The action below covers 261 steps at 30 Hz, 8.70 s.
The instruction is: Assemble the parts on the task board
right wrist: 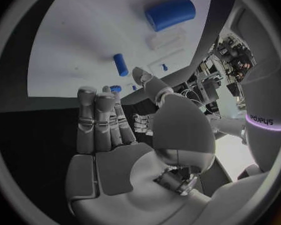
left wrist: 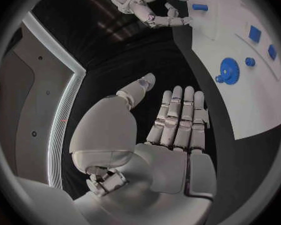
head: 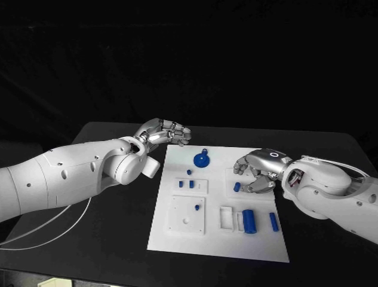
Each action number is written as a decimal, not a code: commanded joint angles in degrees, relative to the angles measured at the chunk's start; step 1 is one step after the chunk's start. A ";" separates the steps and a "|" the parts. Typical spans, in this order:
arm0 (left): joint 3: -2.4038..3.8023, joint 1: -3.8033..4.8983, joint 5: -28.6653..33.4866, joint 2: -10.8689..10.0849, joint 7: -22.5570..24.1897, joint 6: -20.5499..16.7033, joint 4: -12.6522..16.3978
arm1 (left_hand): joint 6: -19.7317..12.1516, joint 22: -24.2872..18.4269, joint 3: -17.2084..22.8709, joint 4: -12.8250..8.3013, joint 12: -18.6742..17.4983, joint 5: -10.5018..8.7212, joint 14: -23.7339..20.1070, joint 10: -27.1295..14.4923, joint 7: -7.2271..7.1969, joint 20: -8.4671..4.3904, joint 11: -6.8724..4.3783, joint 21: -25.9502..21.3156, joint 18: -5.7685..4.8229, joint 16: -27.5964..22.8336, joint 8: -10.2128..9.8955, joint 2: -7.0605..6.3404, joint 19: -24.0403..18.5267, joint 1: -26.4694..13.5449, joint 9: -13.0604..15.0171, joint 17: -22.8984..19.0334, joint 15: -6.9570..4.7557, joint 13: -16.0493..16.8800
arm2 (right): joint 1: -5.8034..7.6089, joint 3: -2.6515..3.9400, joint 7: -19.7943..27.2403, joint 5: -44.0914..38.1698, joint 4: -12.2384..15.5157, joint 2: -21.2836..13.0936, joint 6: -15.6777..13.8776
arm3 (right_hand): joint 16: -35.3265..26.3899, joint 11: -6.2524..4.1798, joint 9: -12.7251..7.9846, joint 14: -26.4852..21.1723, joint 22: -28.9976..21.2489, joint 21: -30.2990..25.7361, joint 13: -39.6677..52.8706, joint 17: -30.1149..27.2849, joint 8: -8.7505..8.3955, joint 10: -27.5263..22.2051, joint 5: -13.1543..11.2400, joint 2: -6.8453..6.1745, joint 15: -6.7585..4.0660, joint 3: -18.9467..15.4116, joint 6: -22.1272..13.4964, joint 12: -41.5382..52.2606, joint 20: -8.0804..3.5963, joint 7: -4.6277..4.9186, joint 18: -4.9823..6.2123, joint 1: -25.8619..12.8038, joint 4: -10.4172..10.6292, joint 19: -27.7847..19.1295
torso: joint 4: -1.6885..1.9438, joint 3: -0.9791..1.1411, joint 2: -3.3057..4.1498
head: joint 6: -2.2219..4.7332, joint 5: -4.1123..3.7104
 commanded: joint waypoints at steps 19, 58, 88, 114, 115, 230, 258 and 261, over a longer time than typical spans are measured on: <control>0.05 0.05 0.42 -0.02 0.74 1.07 0.00 | 0.62 0.09 -0.26 0.07 0.27 0.25 0.40 0.44 -0.07 -0.08 -0.02 0.13 0.74 0.29 0.40 0.72 0.57 -0.05 -0.04 0.07 -0.01 0.04 | -1.62 -0.94 -0.54 -6.50 -1.46 2.61 2.87 | 1.57 -2.55 0.61 0.18 0.96 0.22 0.64 -1.71 3.29 7.33 -11.35 3.37 -2.30 8.83 6.59 2.88 0.35 -2.96 3.94 3.65 2.79 0.34 | 0.04 -0.05 0.01 | -0.59 -0.23; 0.05 0.05 0.42 0.02 0.48 1.18 -0.20 | 0.59 0.13 -0.31 0.10 0.17 0.23 0.29 0.42 -0.04 -0.10 0.00 0.01 0.69 0.29 0.41 0.86 0.63 -0.18 -0.09 0.06 0.01 -0.02 | -1.61 0.45 -3.40 -11.45 1.51 2.29 -2.75 | 2.46 -4.03 1.41 0.63 0.91 1.41 2.27 -2.54 5.00 11.54 -11.63 4.01 -3.76 19.07 10.20 3.91 -0.42 -4.49 3.94 5.94 3.20 1.24 | 0.05 -0.07 -0.04 | -1.06 0.10; 0.05 0.05 0.44 1.05 0.57 0.79 -0.45 | 0.59 0.16 -0.32 0.12 0.13 0.24 0.26 0.45 -0.03 -0.12 0.00 -0.08 0.67 0.32 0.44 0.99 0.67 -0.23 -0.13 0.06 0.00 -0.06 | -4.24 0.34 -2.52 -11.59 6.97 13.09 -3.95 | 2.49 -4.21 1.61 0.69 0.85 1.48 2.52 -2.66 5.18 11.92 -11.64 4.04 -3.94 19.07 10.48 4.02 -0.54 -4.63 3.94 5.83 3.33 1.40 | 0.13 -0.12 0.01 | -1.61 2.75; 0.06 0.05 0.46 1.35 0.43 1.04 -0.40 | 0.61 0.20 -0.34 0.10 0.10 0.24 0.24 0.49 -0.04 -0.14 -0.01 -0.16 0.65 0.36 0.47 1.02 0.71 -0.26 -0.16 0.07 -0.02 -0.08 | -7.31 -1.58 -2.56 -13.30 4.04 16.40 -2.66 | 2.48 -4.22 1.67 0.69 0.82 1.46 2.58 -2.73 5.17 11.89 -11.64 4.19 -3.94 19.07 10.43 3.96 -0.59 -4.63 3.94 5.83 3.16 1.41 | -0.03 -0.03 0.00 | -2.32 3.81; 0.06 0.05 0.46 1.34 0.42 1.03 -0.40 | 0.61 0.20 -0.34 0.10 0.10 0.24 0.24 0.49 -0.04 -0.14 -0.01 -0.16 0.65 0.36 0.47 1.02 0.71 -0.26 -0.16 0.07 -0.02 -0.08 | -7.32 -1.59 -2.58 -13.30 4.01 16.37 -2.51 | 2.48 -4.22 1.68 0.69 0.82 1.46 2.58 -2.73 5.17 11.89 -11.64 4.19 -3.94 19.07 10.43 3.96 -0.59 -4.63 3.94 5.83 3.16 1.41 | -0.04 -0.02 -0.01 | -2.36 3.84; 0.06 0.06 0.46 1.02 0.14 1.31 -0.39 | 0.57 0.34 -0.38 0.04 -0.03 0.21 0.13 0.53 -0.03 -0.16 0.01 -0.45 0.60 0.43 0.52 1.06 0.80 -0.31 -0.28 0.05 -0.01 -0.16 | -7.79 -3.39 -4.39 -14.12 3.55 16.00 -3.03 | 3.21 -1.52 0.66 0.59 0.60 1.45 1.07 -3.66 1.48 4.81 -5.43 0.66 -1.34 7.29 3.99 -0.14 -0.36 -1.80 3.94 -0.25 0.95 1.34 | 0.02 -0.08 -0.02 | -3.14 3.88; 0.05 0.06 0.48 0.96 0.24 1.27 -0.96 | 0.56 0.38 -0.39 0.03 -0.06 0.18 0.10 0.54 -0.02 -0.16 0.02 -0.52 0.60 0.44 0.54 1.05 0.82 -0.32 -0.31 0.05 -0.01 -0.17 | -4.92 0.61 1.45 3.88 11.01 7.62 -9.69 | 4.06 -0.92 -0.04 -0.09 0.61 0.97 -0.46 -4.37 0.91 2.70 -2.02 -0.18 -0.75 1.14 1.86 0.49 -0.35 -0.87 3.94 -2.68 3.31 1.03 | -0.08 -0.04 -0.10 | -2.01 2.54; 0.05 0.06 0.58 1.03 0.26 1.14 -1.39 | 0.57 0.38 -0.39 0.04 -0.06 0.18 0.11 0.54 -0.02 -0.16 0.01 -0.53 0.60 0.45 0.54 1.06 0.83 -0.33 -0.31 0.05 -0.01 -0.17 | -3.28 1.29 1.33 9.85 11.59 5.23 -7.55 | 4.27 -3.79 0.86 -0.29 1.34 2.54 3.11 -4.27 2.33 10.34 -2.29 1.15 -3.42 -0.55 3.90 6.06 -1.08 -2.14 3.94 -2.99 3.30 1.94 | -0.12 -0.02 -0.15 | -1.65 1.92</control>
